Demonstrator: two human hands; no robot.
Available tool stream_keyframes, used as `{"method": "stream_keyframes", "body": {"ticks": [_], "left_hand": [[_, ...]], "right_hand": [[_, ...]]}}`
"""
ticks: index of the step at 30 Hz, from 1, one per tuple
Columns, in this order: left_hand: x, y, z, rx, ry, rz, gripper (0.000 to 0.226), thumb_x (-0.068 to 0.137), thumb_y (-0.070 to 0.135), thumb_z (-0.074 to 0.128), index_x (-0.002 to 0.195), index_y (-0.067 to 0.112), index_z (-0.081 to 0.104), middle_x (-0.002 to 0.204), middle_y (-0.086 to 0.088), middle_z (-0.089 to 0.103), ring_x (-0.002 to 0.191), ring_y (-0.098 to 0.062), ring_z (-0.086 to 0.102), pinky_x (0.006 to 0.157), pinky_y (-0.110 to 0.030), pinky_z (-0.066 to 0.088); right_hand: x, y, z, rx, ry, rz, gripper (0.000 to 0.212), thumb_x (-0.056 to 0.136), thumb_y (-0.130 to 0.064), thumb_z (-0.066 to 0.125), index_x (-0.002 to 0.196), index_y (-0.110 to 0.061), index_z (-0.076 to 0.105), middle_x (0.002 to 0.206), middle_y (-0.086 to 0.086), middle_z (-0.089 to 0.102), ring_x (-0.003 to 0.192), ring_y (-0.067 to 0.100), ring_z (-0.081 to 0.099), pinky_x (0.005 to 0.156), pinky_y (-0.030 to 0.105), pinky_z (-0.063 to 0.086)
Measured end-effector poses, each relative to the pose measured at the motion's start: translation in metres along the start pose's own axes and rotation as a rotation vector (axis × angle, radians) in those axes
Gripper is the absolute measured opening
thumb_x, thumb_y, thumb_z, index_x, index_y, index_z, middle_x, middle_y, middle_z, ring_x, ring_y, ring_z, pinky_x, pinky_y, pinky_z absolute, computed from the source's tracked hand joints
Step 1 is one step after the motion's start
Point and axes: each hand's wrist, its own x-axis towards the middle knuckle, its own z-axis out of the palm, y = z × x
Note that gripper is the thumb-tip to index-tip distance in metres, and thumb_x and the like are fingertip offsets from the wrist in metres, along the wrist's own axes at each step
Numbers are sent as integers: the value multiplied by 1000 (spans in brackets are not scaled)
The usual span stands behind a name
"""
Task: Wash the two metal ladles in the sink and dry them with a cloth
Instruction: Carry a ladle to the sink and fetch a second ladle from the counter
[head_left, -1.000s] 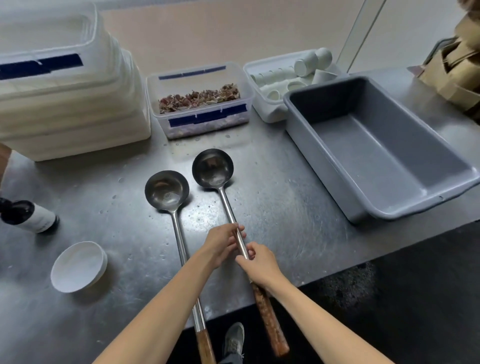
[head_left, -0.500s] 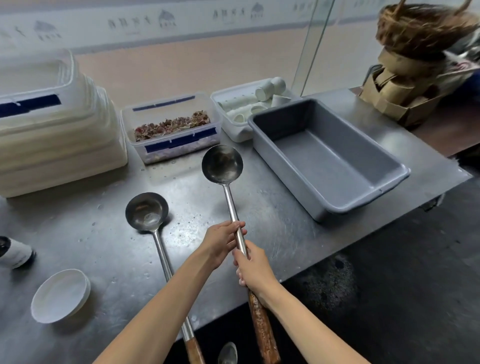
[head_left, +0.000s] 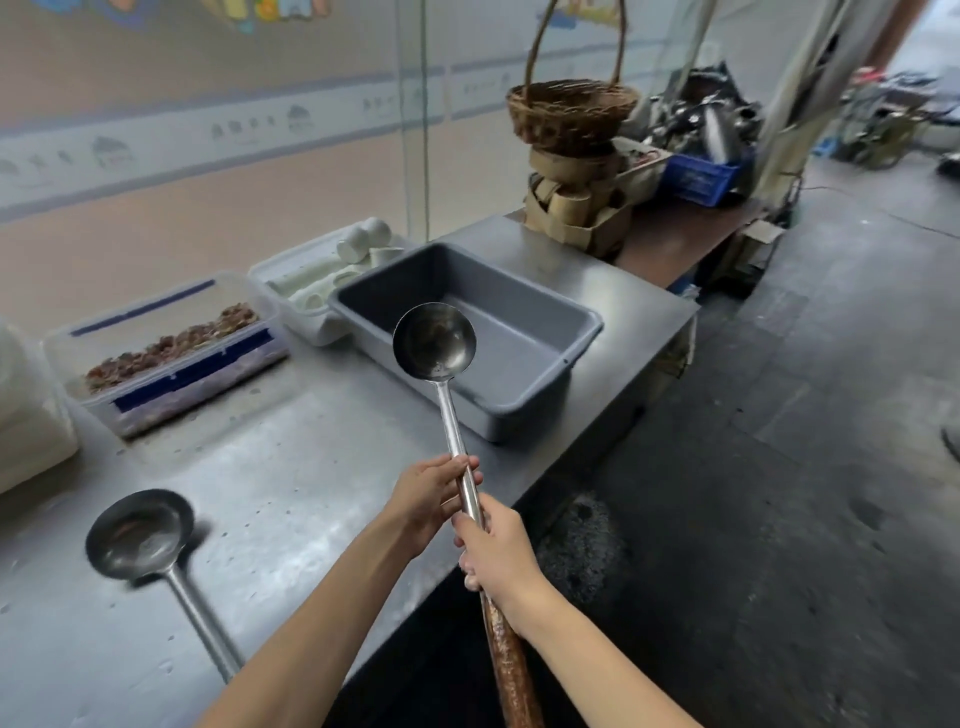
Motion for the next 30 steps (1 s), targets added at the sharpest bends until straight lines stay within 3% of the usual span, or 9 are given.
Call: {"method": "stream_keyframes", "body": {"ticks": [5, 8, 13, 20, 25, 30], "left_hand": [[-5, -20, 66, 53, -104, -31, 20, 100, 9, 56, 113, -3, 67, 94, -9, 69, 87, -17, 69, 57, -20, 56], [-9, -36, 105, 95, -163, -61, 17, 100, 11, 57, 108, 1, 69, 91, -9, 69, 78, -14, 70, 55, -21, 55], [-19, -76, 171, 184, -270, -118, 17, 99, 14, 58, 103, 4, 71, 85, -9, 71, 80, -15, 69, 72, -28, 52], [-42, -139, 263, 294, -385, -184, 18, 99, 14, 57, 104, 3, 71, 86, -11, 70, 71, -14, 67, 68, -29, 51], [-68, -189, 325, 314, -469, -236, 16, 98, 9, 57, 93, 5, 71, 88, -9, 71, 78, -16, 70, 77, -32, 54], [-102, -243, 379, 403, -556, -315, 15, 97, 9, 58, 92, 4, 72, 80, -8, 70, 73, -14, 70, 69, -30, 51]], "right_hand": [[-30, -1, -56, 125, 95, 19, 14, 101, -12, 51, 104, -8, 63, 73, 5, 48, 44, 9, 35, 40, 24, 30], [-48, 5, -89, 158, 168, 19, 13, 101, -12, 51, 102, -7, 63, 73, 6, 48, 44, 9, 35, 39, 25, 28], [-85, 24, -149, 215, 281, 31, 16, 100, -13, 52, 101, -16, 67, 74, 5, 49, 45, 8, 36, 40, 26, 28], [-141, 61, -227, 230, 454, 31, 16, 103, -16, 53, 109, -21, 66, 77, 5, 51, 47, 7, 40, 42, 25, 34], [-186, 92, -276, 231, 598, 43, 22, 104, -17, 51, 121, -24, 64, 76, 3, 52, 46, 6, 41, 41, 23, 35], [-238, 128, -313, 271, 746, 42, 22, 105, -19, 51, 121, -26, 64, 71, 0, 52, 45, 6, 42, 40, 23, 34]]}}
